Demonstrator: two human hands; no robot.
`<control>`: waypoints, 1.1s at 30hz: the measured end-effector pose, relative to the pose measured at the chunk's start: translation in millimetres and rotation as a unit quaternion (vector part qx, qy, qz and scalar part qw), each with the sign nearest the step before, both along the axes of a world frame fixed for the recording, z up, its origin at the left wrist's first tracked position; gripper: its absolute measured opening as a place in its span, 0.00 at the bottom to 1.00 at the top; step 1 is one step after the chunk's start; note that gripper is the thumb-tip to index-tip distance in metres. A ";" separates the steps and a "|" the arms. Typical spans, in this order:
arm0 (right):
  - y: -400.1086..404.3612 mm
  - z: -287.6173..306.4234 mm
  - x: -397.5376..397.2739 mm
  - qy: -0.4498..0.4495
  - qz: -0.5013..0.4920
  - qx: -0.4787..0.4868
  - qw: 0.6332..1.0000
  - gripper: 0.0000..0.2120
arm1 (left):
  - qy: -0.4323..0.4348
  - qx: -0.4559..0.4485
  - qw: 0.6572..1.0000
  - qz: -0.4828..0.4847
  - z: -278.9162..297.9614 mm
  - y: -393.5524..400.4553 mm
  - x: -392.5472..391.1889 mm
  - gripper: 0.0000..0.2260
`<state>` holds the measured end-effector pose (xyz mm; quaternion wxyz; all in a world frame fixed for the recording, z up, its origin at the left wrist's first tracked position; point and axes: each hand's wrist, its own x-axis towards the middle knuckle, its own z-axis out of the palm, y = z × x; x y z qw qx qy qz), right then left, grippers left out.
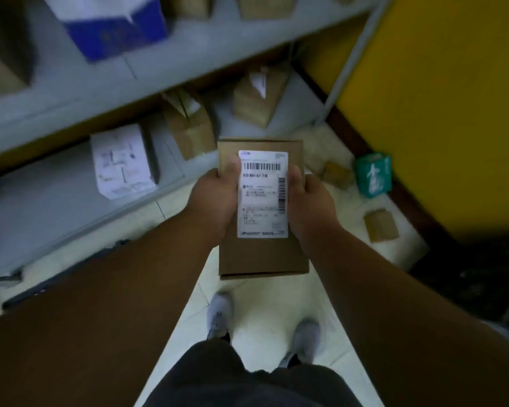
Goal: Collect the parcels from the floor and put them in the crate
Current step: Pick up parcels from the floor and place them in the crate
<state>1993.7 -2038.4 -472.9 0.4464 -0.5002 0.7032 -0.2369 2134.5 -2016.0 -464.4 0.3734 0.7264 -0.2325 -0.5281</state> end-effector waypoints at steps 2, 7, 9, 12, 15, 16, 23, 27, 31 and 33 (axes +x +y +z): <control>4.1 37.9 11.3 -0.003 0.009 -0.043 0.999 0.25 | 0.006 -0.051 0.999 0.016 36.2 8.2 12.5 0.23; 31.9 90.7 29.3 0.004 0.063 -0.116 0.991 0.23 | 0.007 -0.091 0.993 0.075 86.9 52.7 30.8 0.22; 46.6 95.4 32.6 0.018 0.099 -0.138 0.985 0.23 | 0.000 -0.097 0.990 0.098 97.3 78.7 29.6 0.20; 75.3 94.0 44.1 0.000 0.137 -0.145 0.980 0.28 | -0.090 -0.093 0.979 0.157 106.2 120.3 21.6 0.21; 111.6 94.6 52.5 -0.030 0.181 -0.124 0.975 0.26 | -0.146 -0.077 0.964 0.206 107.0 167.5 19.1 0.26; 123.9 96.5 54.8 -0.035 0.196 -0.124 0.972 0.24 | -0.135 -0.069 0.963 0.225 105.1 182.9 21.3 0.26; 183.0 117.1 97.5 -0.059 0.263 -0.132 0.954 0.21 | -0.066 -0.113 0.953 0.275 115.0 261.4 55.9 0.21; 222.1 118.7 148.7 -0.068 0.272 -0.138 0.950 0.23 | -0.083 -0.117 0.952 0.272 120.3 304.3 102.8 0.21; 294.9 106.4 229.2 -0.076 0.284 -0.121 0.948 0.25 | -0.124 -0.105 0.947 0.277 114.9 376.6 177.9 0.22; 334.9 100.4 271.1 -0.095 0.287 -0.105 0.947 0.24 | -0.159 -0.098 0.944 0.272 113.3 414.5 221.9 0.25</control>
